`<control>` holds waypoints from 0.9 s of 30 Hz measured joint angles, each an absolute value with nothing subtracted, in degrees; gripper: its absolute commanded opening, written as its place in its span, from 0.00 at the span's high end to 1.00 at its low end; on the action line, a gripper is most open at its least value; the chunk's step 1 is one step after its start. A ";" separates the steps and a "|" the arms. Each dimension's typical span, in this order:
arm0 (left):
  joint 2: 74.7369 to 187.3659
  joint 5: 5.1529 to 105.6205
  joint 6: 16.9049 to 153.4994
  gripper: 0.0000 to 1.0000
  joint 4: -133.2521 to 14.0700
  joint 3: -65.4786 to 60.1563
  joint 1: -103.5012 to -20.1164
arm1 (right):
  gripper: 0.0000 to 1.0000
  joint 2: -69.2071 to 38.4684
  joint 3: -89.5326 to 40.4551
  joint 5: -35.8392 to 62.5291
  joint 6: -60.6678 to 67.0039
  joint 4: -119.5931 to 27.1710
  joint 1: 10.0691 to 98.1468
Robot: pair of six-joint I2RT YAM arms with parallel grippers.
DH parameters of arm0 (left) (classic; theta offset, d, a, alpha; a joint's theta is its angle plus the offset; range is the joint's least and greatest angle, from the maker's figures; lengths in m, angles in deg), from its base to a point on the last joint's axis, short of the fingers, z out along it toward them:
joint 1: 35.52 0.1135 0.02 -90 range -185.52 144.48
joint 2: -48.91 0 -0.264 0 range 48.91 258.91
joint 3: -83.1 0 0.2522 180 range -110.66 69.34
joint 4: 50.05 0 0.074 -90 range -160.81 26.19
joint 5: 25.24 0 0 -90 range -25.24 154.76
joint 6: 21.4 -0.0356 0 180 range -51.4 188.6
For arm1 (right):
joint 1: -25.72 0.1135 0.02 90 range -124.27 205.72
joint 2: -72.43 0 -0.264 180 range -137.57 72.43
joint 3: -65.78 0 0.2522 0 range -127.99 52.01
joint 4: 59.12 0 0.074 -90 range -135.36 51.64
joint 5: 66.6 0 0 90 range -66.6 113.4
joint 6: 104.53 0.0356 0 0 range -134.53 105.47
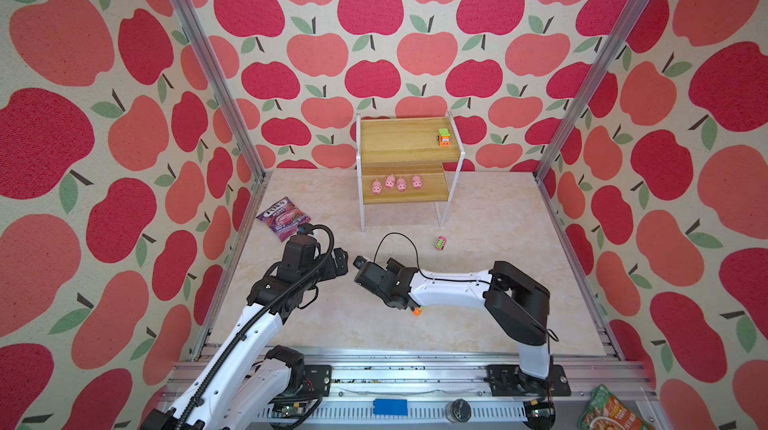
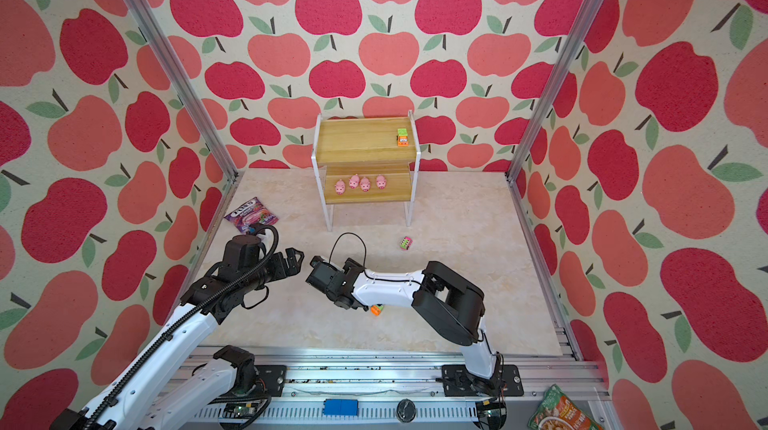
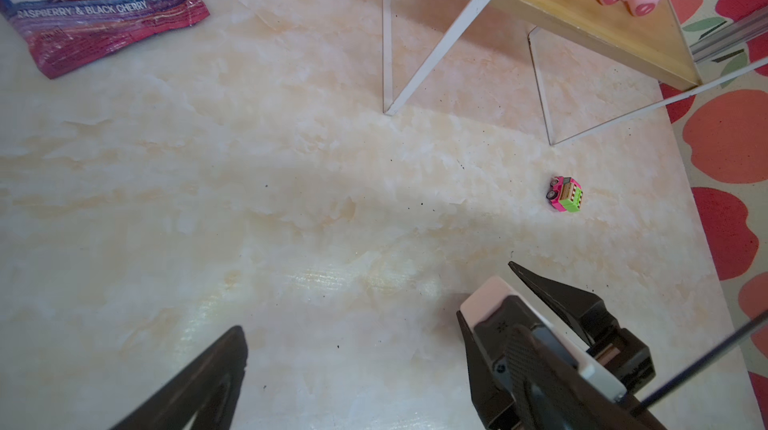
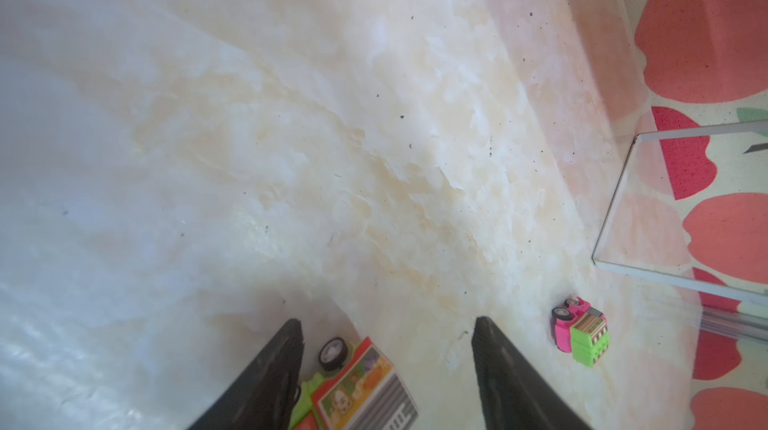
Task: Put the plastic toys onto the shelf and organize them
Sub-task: 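Lower the right gripper onto the green striped-box truck and close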
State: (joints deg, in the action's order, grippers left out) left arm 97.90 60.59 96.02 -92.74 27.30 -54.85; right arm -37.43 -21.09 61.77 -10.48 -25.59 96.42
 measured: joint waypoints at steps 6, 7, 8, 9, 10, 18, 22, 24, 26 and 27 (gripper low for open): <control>100.24 58.78 92.37 0.01 -97.96 19.78 -54.85 | 0.32 -29.39 -18.84 57.51 6.13 -25.59 96.31; 100.41 58.36 91.56 0.01 -99.01 18.64 -54.85 | 0.32 -28.86 -18.49 56.74 9.78 -25.37 96.62; 100.46 58.10 91.01 0.01 -99.86 17.86 -54.85 | 0.32 -28.69 -18.22 56.00 12.54 -25.11 96.92; 100.55 57.71 90.22 0.01 -101.28 16.76 -54.85 | 0.32 -28.65 -17.65 55.17 15.99 -24.96 97.32; 100.61 57.16 89.55 0.01 -102.49 15.74 -54.85 | 0.33 -28.65 -16.93 54.31 19.29 -24.70 97.78; 101.68 54.56 84.28 0.01 -107.99 12.00 -54.92 | 0.35 -28.65 -11.47 52.19 39.23 -23.62 99.11; 101.25 53.23 83.38 0.01 -107.80 13.42 -55.16 | 0.35 -28.65 -11.38 52.19 44.65 -24.13 99.07; 100.79 52.64 82.88 0.01 -107.71 14.55 -55.25 | 0.36 -28.89 -11.38 52.19 46.61 -24.70 98.96; 100.46 52.18 82.49 0.01 -107.51 15.47 -55.27 | 0.37 -29.59 -11.40 52.19 48.25 -25.26 98.67; 100.26 52.00 82.33 0.01 -107.14 15.95 -55.29 | 0.38 -30.15 -11.43 52.17 48.89 -25.48 98.45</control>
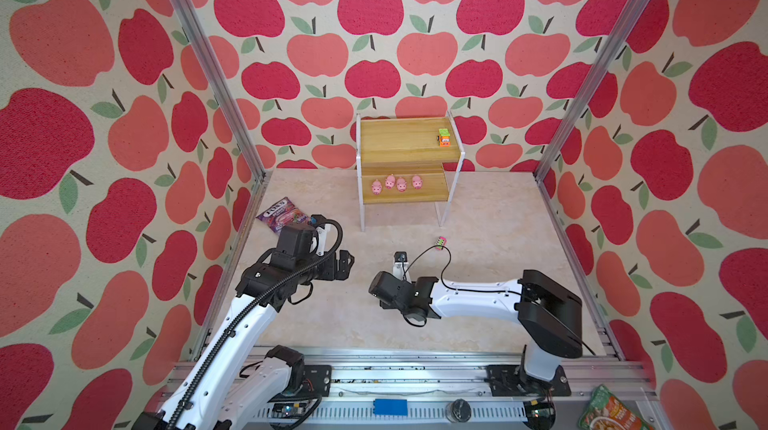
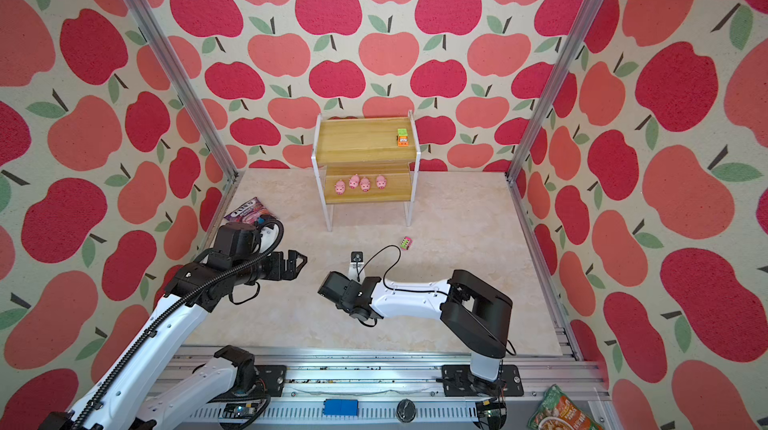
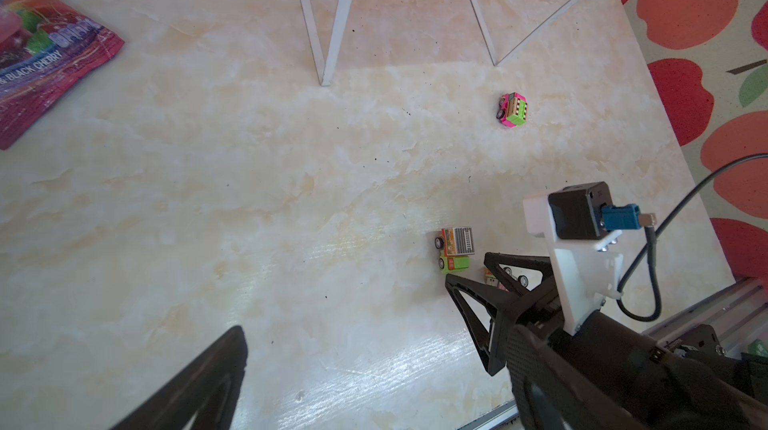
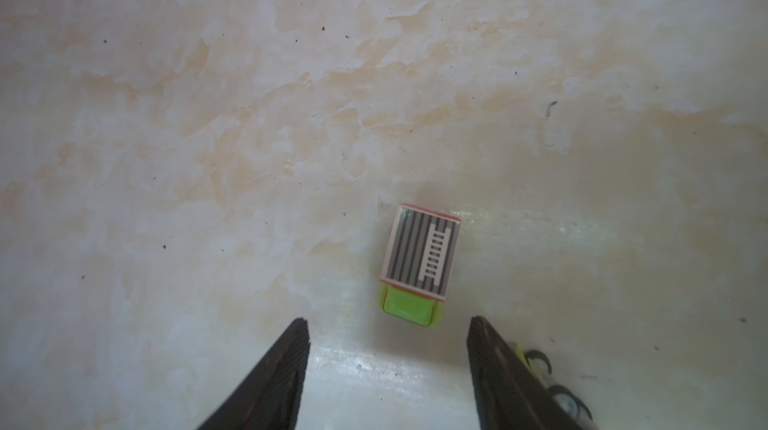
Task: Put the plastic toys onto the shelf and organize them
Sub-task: 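Lower the right gripper onto the green striped-box truck and close, then lift the green striped-box truck off the table with the right gripper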
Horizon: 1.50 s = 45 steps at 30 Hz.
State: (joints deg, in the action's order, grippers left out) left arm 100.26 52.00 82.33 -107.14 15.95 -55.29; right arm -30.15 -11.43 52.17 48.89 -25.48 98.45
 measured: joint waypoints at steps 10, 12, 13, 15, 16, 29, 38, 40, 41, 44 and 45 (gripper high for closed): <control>96.98 50.67 81.90 0.01 -103.27 19.17 -55.53 | 0.69 -38.42 -17.20 53.81 49.59 -23.82 96.77; 96.24 50.67 81.79 0.01 -102.68 19.63 -55.64 | 0.75 -38.48 -18.35 54.53 48.65 -23.12 96.86; 95.93 50.67 81.61 0.01 -102.49 19.87 -55.62 | 0.76 -38.48 -19.03 54.99 47.99 -22.73 96.97; 95.54 50.69 81.37 0.01 -102.14 20.26 -55.62 | 0.77 -38.48 -19.99 55.65 46.09 -22.38 96.97; 95.47 50.69 81.20 0.01 -102.09 20.39 -55.62 | 0.77 -38.48 -20.39 55.91 44.80 -22.23 97.14; 94.86 50.74 81.04 0.01 -101.28 21.24 -53.43 | 0.75 -31.22 -10.22 46.60 13.30 -34.53 96.18; 95.89 50.71 81.04 0.01 -101.22 21.53 -51.73 | 0.75 -29.83 -7.32 39.23 0.19 -41.46 90.61; 96.00 50.71 81.04 0.01 -101.20 21.53 -51.53 | 0.74 -30.04 -7.16 38.07 -1.49 -43.05 90.54; 96.17 50.69 81.04 0.01 -101.18 21.53 -51.49 | 0.74 -30.26 -6.95 37.62 -2.24 -44.19 90.59; 96.87 50.63 81.04 0.01 -101.07 21.64 -51.38 | 0.73 -31.12 -5.55 36.61 -4.14 -47.95 90.72; 97.09 50.50 81.04 0.01 -101.02 21.66 -51.38 | 0.73 -31.42 -4.74 36.30 -4.73 -49.35 90.76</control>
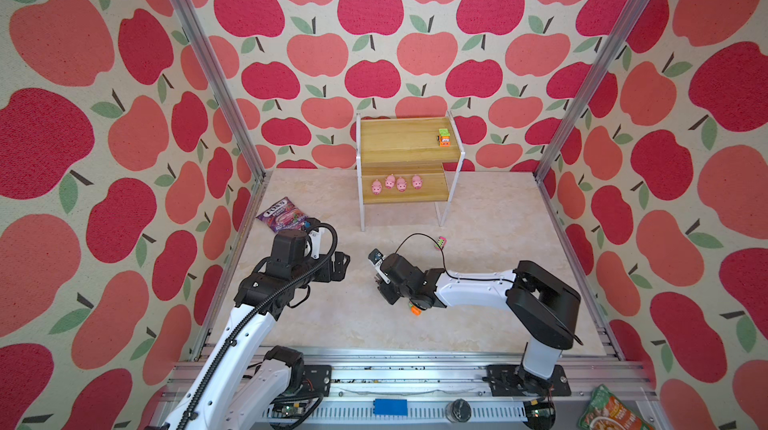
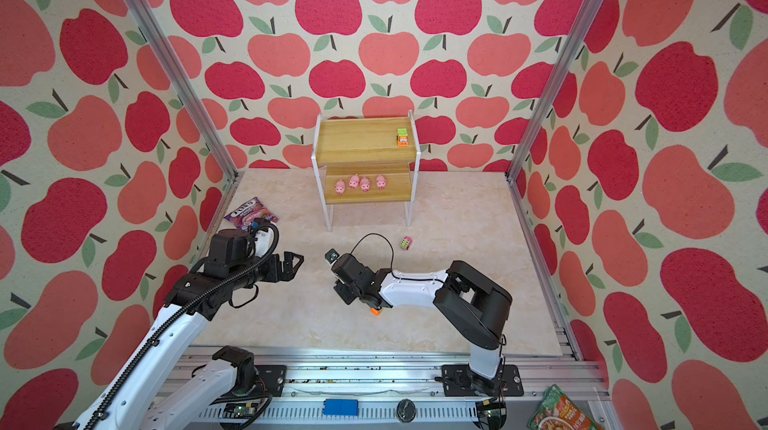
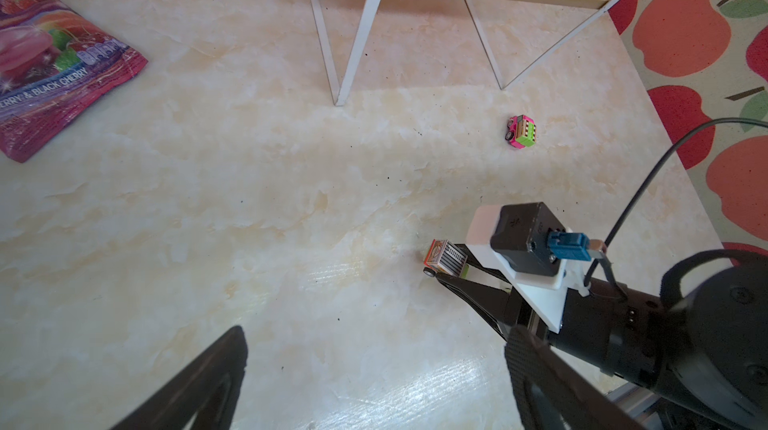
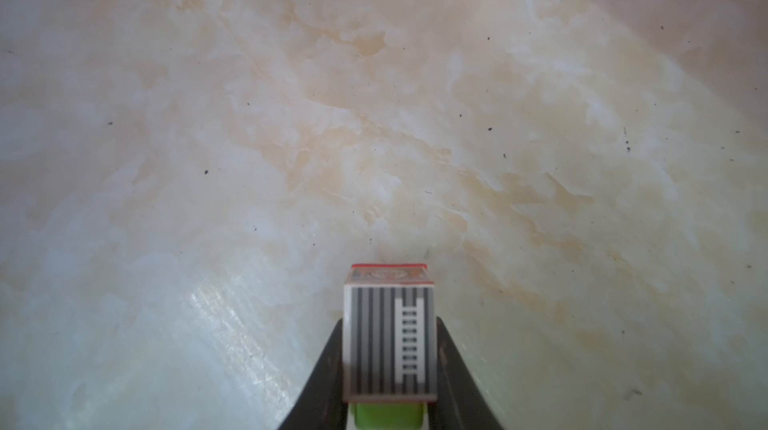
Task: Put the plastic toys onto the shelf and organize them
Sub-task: 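Lift the green striped-box truck off the table with the right gripper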
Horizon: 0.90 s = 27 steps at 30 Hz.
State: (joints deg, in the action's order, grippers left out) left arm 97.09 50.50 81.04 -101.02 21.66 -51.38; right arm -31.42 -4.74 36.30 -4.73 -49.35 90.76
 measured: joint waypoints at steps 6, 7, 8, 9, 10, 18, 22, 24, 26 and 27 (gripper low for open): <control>98.10 50.10 81.04 0.01 -100.76 21.77 -51.05 | 0.64 -32.65 -0.91 35.63 -6.19 -57.22 90.85; 98.10 50.08 81.04 0.01 -100.78 21.79 -50.94 | 0.62 -32.82 -0.52 35.43 -6.21 -58.42 90.85; 98.10 50.06 81.04 0.01 -100.74 21.79 -50.87 | 0.60 -32.91 -0.21 35.36 -6.32 -59.38 90.85; 98.10 50.04 81.04 0.01 -100.72 21.79 -50.85 | 0.59 -32.93 0.11 35.30 -6.46 -60.58 90.85; 98.10 49.97 81.04 0.01 -100.72 21.79 -50.83 | 0.57 -32.93 0.53 35.28 -6.56 -61.76 90.87; 98.36 49.64 81.04 0.01 -100.59 21.79 -50.48 | 0.53 -32.93 6.21 35.39 -6.61 -72.19 91.09; 98.86 49.64 81.04 0.01 -100.56 21.79 -50.35 | 0.55 -32.95 8.55 36.15 -6.59 -76.85 91.68; 98.91 49.62 81.04 0.01 -100.54 21.79 -50.35 | 0.59 -33.06 9.47 36.37 -6.56 -78.97 91.96; 98.91 49.62 81.04 0.01 -100.48 21.79 -50.31 | 0.64 -33.39 9.93 36.54 -6.26 -80.43 92.18; 98.95 49.62 81.04 0.01 -100.43 21.79 -50.31 | 0.66 -33.61 10.02 36.74 -6.21 -81.04 92.27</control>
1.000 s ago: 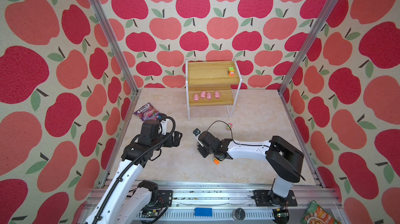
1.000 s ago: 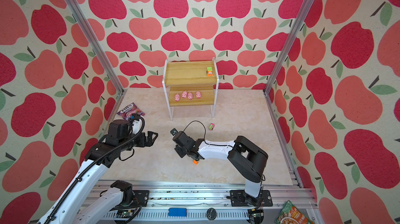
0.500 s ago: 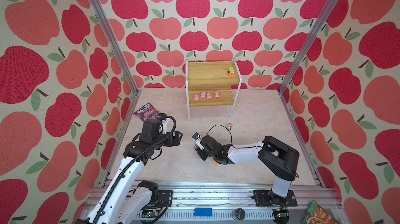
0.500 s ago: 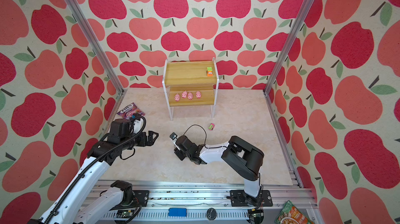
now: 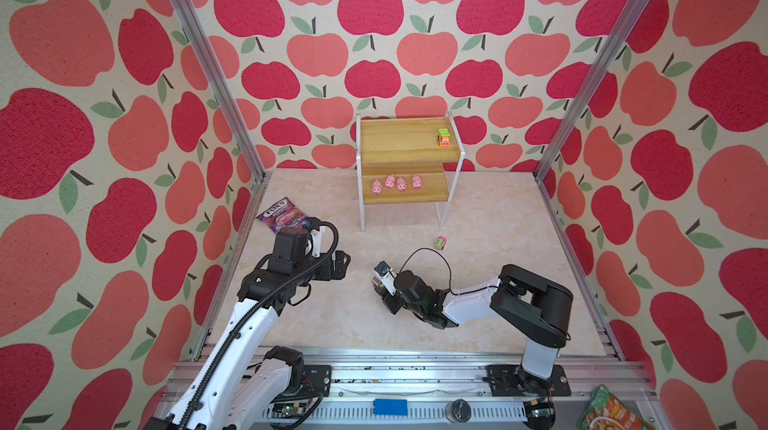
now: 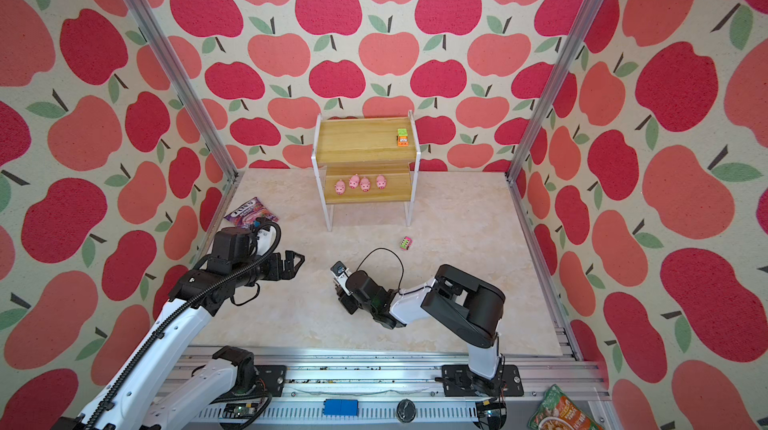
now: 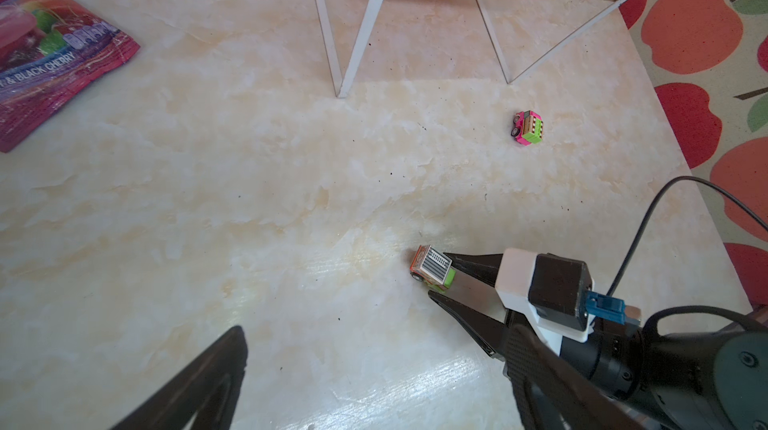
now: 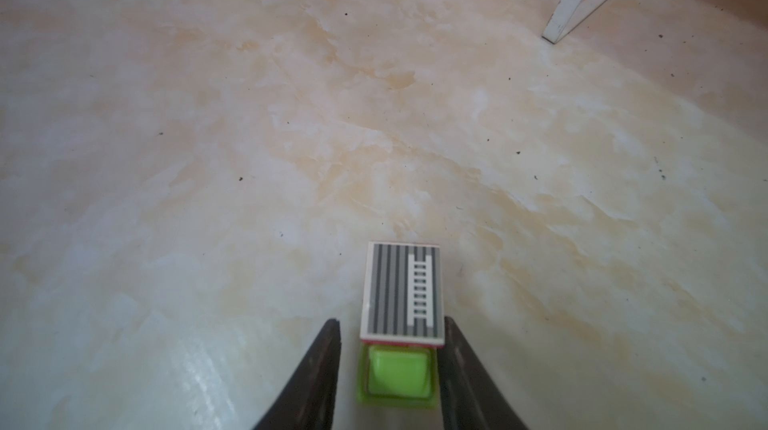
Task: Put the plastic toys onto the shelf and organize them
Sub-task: 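Lift the green striped-box truck off the table with the right gripper, then carry the striped-box truck in the right gripper toward the shelf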
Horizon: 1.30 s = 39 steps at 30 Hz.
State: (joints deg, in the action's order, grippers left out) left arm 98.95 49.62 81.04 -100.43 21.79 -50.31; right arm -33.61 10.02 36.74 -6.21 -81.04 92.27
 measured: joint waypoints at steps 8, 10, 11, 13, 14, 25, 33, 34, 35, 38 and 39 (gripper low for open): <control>99.32 49.62 81.04 0.01 -100.37 21.79 -50.09 | 0.78 -33.78 10.69 38.01 -6.15 -83.47 92.38; 99.32 49.60 81.04 0.01 -100.37 21.79 -49.98 | 0.79 -33.78 10.69 38.38 -6.15 -83.49 92.47; 99.32 49.60 81.04 0.01 -100.37 21.79 -49.98 | 0.80 -33.78 10.69 38.66 -6.15 -83.45 92.49; 99.32 49.60 81.04 0.01 -100.37 21.79 -49.98 | 0.80 -33.76 10.69 39.25 -6.17 -83.42 92.60; 99.32 49.60 81.04 0.01 -100.37 21.79 -49.98 | 0.80 -33.61 10.69 39.65 -6.17 -83.12 92.75; 99.32 49.21 81.04 0.01 -100.34 21.79 -49.26 | 0.81 -18.64 4.51 45.72 -7.02 -65.61 96.05; 98.80 49.21 81.61 0.01 -100.00 21.02 -48.38 | 0.83 -6.33 -11.40 53.66 -7.57 -45.50 95.35; 98.80 49.18 81.98 0.01 -99.97 20.35 -48.38 | 0.83 -5.63 -13.22 54.20 -7.68 -43.54 94.76; 98.80 49.21 82.20 0.01 -99.95 19.54 -48.40 | 0.83 -4.93 -15.51 54.97 -7.92 -41.42 93.84; 99.15 49.34 82.60 0.01 -100.00 15.60 -49.32 | 0.83 -4.19 -21.81 57.26 -8.71 -35.93 91.61; 99.58 49.49 82.57 0.01 -99.95 14.10 -50.02 | 0.83 -4.21 -23.86 58.07 -8.99 -34.42 91.11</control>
